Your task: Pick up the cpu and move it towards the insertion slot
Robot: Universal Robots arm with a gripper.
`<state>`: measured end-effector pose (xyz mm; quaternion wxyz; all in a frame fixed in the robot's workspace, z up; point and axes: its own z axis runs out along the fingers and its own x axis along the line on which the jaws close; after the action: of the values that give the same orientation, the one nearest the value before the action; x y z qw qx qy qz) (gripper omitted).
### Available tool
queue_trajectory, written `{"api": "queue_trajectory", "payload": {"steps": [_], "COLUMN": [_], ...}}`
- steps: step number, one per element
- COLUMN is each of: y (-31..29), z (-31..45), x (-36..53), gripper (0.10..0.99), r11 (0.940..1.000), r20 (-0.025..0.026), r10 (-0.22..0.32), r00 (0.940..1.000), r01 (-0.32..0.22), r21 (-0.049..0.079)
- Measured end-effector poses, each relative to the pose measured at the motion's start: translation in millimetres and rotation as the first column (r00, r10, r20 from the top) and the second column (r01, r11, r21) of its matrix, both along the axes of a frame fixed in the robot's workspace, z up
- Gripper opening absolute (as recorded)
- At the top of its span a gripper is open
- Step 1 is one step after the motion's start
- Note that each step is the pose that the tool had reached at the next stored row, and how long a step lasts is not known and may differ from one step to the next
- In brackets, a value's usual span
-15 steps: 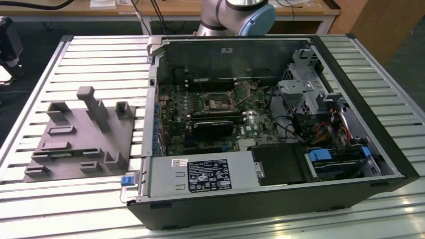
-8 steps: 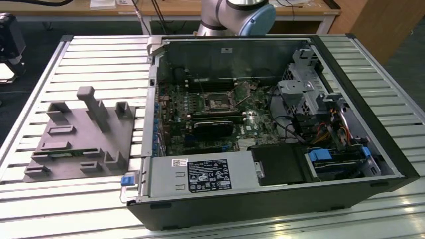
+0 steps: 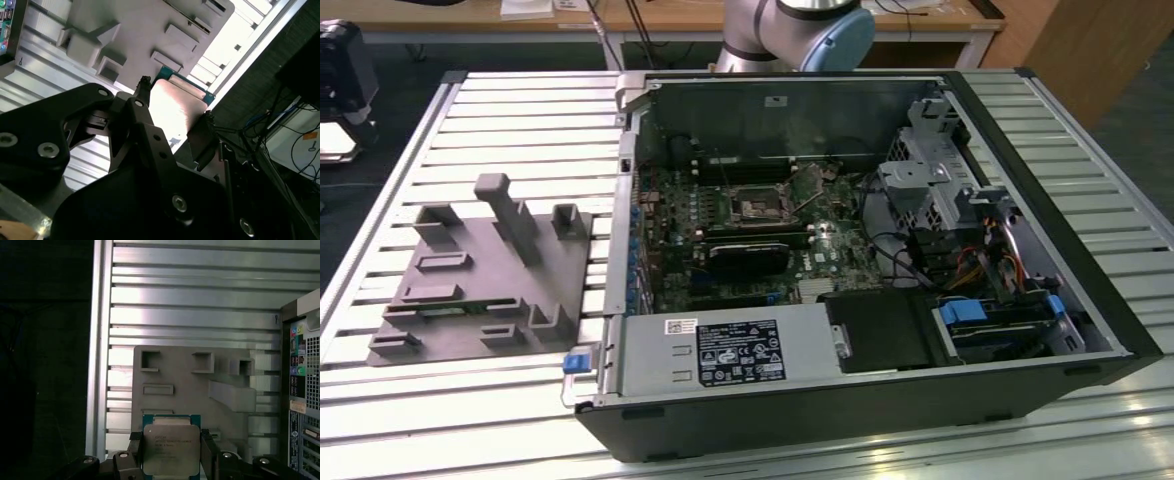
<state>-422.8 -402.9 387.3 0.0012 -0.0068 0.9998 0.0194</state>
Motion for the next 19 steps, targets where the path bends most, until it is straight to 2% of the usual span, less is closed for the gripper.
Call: {"api": "queue_trajectory", "payload": {"steps": [10,19], "y": [0.0,0.0], "z": [2.7,17.1], "x": [24.0,29.0], "gripper": [0.545,0.545], "r11": [1.0000,1.0000], "r20": [-0.0045,-0.0054], "r10": [0.000,0.000], "r00": [1.0000,1.0000], "r01": [0.000,0.000], "r21": [0.000,0.000]}}
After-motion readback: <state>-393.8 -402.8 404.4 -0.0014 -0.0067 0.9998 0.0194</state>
